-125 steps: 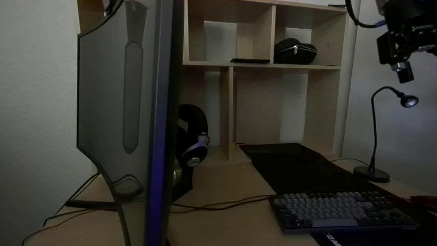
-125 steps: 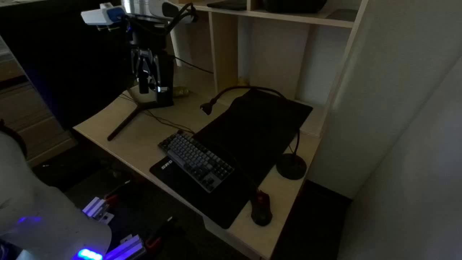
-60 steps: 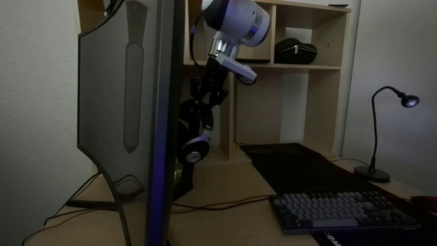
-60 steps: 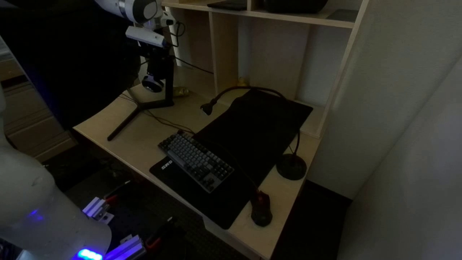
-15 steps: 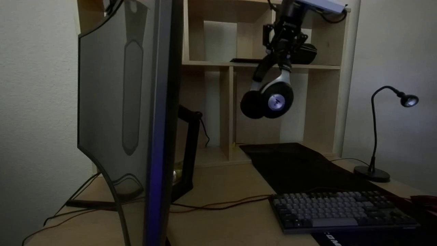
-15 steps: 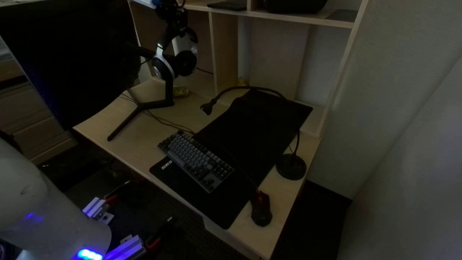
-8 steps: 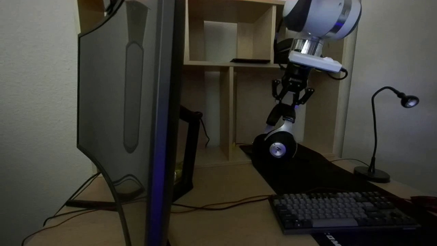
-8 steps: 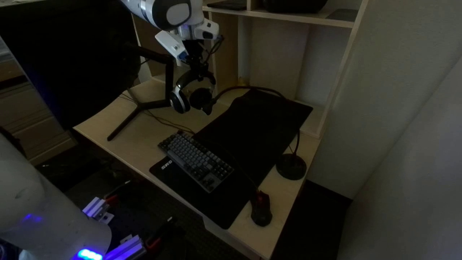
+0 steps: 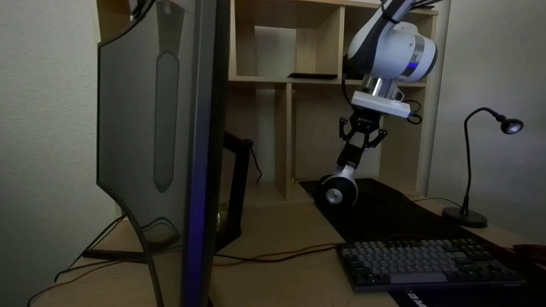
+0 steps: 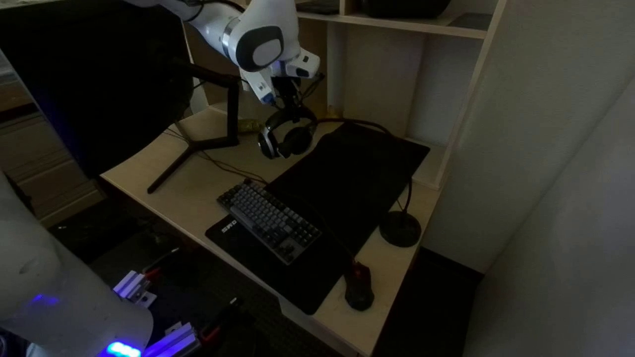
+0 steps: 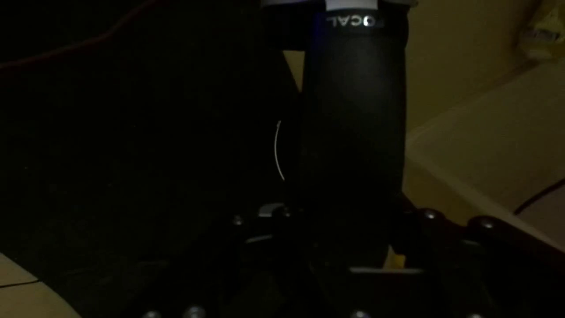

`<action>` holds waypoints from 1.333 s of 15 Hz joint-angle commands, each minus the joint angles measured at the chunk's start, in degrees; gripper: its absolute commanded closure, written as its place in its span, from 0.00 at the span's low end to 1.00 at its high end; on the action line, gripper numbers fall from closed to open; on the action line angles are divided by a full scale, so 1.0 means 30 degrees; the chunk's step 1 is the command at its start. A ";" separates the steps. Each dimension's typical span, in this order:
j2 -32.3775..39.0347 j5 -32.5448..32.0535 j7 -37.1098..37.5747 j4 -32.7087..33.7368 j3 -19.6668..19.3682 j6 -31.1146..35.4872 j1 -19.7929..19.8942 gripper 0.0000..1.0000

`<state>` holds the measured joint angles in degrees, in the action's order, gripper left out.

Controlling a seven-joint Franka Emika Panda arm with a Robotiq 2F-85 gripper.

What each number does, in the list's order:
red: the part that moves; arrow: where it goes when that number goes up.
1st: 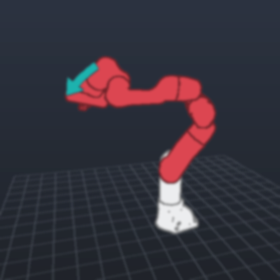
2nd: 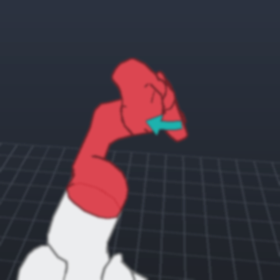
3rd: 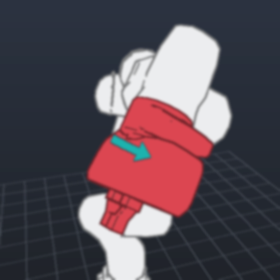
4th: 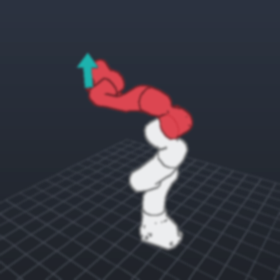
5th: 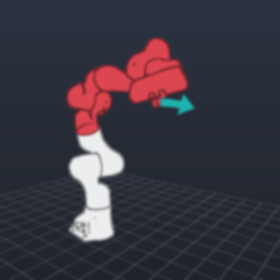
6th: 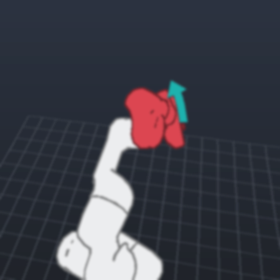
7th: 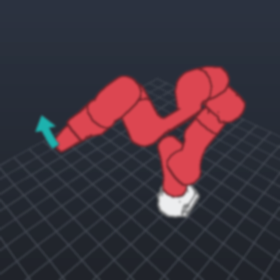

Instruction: Take the headphones from the monitor and place them on the black mat

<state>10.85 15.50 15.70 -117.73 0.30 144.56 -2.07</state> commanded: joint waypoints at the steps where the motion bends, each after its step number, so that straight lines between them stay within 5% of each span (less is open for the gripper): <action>1: 0.2693 0.0922 0.0819 0.3055 -0.0668 0.1667 0.0963 0.80; 5: 0.5245 0.0787 0.3263 0.5279 -0.1858 0.3748 0.1314 0.80; 14: 0.8554 -0.2781 0.9730 0.6682 -0.6092 0.5340 -0.1520 0.80; 15: 0.8559 -0.3123 1.0264 0.6735 -0.6403 0.4941 -0.1775 0.75; 16: 0.8421 -0.3506 1.0722 0.6698 -0.6646 0.4188 -0.2051 0.30; 18: 0.7709 -0.4410 1.1165 0.6421 -0.6738 0.2384 -0.2433 0.29; 20: 0.6748 -0.5425 1.1378 0.6250 -0.6544 0.0116 -0.2682 0.17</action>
<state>34.49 3.00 48.28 -98.62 -19.16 153.33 -8.63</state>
